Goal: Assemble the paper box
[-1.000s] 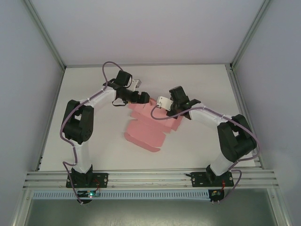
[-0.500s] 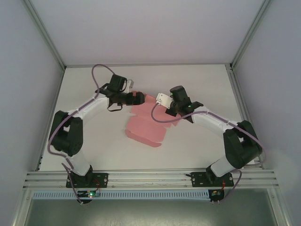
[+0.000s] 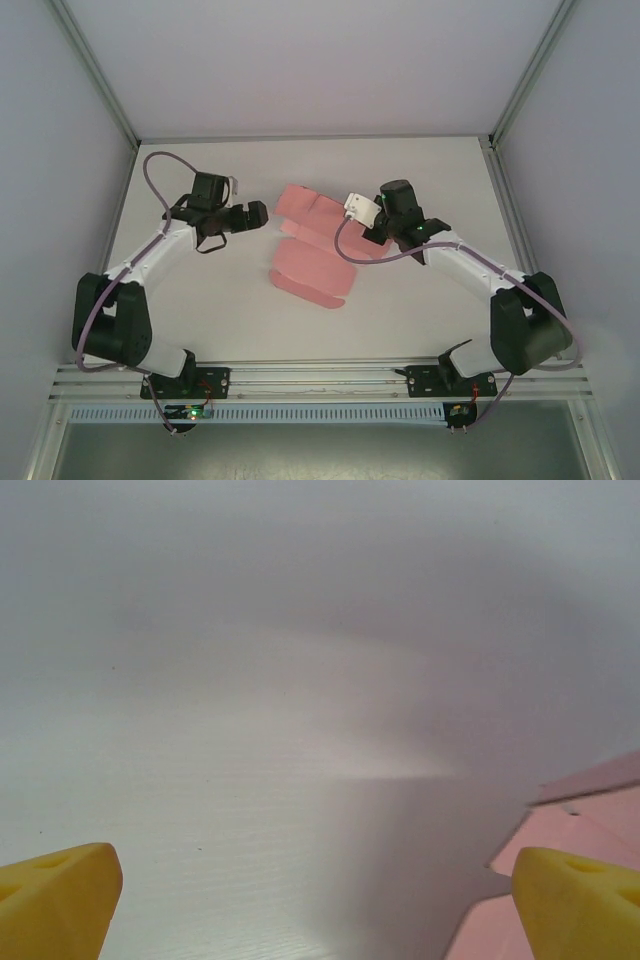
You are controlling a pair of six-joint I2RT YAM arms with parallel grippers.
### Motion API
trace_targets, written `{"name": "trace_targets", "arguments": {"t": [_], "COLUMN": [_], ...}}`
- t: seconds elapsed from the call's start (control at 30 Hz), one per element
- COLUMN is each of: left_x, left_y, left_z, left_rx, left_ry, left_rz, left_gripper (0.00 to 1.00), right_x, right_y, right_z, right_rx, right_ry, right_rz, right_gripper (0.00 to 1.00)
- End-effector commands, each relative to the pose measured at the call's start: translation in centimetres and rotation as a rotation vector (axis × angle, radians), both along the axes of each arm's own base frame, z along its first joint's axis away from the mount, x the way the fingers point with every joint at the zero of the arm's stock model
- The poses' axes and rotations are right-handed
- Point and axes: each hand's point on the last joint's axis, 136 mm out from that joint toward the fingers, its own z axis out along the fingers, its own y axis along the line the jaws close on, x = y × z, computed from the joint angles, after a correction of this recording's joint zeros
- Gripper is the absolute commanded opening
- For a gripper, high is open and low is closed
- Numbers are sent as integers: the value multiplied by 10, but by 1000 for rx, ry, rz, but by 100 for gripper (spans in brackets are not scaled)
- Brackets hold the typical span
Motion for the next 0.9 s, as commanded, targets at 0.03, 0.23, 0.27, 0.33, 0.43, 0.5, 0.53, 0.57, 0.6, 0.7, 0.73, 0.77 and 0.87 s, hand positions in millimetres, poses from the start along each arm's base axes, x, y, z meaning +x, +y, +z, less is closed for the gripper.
{"name": "trace_targets", "arguments": {"t": [0.03, 0.23, 0.27, 0.33, 0.43, 0.5, 0.53, 0.57, 0.6, 0.7, 0.73, 0.77, 0.87], "left_x": [3, 12, 12, 9, 3, -2, -3, -2, -2, 6, 10, 13, 22], "left_y": [-1, -23, -33, -51, -67, -74, -76, -76, -75, -75, -77, -78, -81], "left_z": [-28, -39, -34, -22, -8, -4, -5, -8, -11, -21, -23, -24, -30], "left_rx": [8, -90, -136, -232, -325, -363, -363, -353, -342, -327, -334, -341, -320], "left_ry": [34, 54, 34, -19, -69, -76, -74, -62, -50, -26, -27, -30, -47], "left_rz": [-33, -110, -156, -243, -326, -375, -385, -379, -374, -343, -331, -318, -278], "left_gripper": [100, 100, 100, 100, 100, 100, 100, 100, 100, 100, 100, 100, 100], "right_x": [-8, -8, -7, -7, -8, -8, -7, -7, -9, -15, -15, -14, -13], "right_y": [6, 5, 4, 4, 4, 4, 3, 4, 6, 13, 13, 13, 20], "right_z": [11, 15, 15, 16, 16, 14, 14, 13, 13, 12, 11, 11, 13], "right_rx": [76, 94, 98, 106, 117, 121, 121, 125, 129, 139, 135, 130, 149], "right_ry": [2, 10, 14, 11, 16, 26, 28, 33, 37, 43, 39, 36, 43], "right_rz": [32, 16, 10, 3, 0, -14, -22, -20, -12, 26, 28, 25, 27], "right_gripper": [0, 0, 0, 0, 0, 0, 0, 0, 0, 0, 0, 0, 0]}}
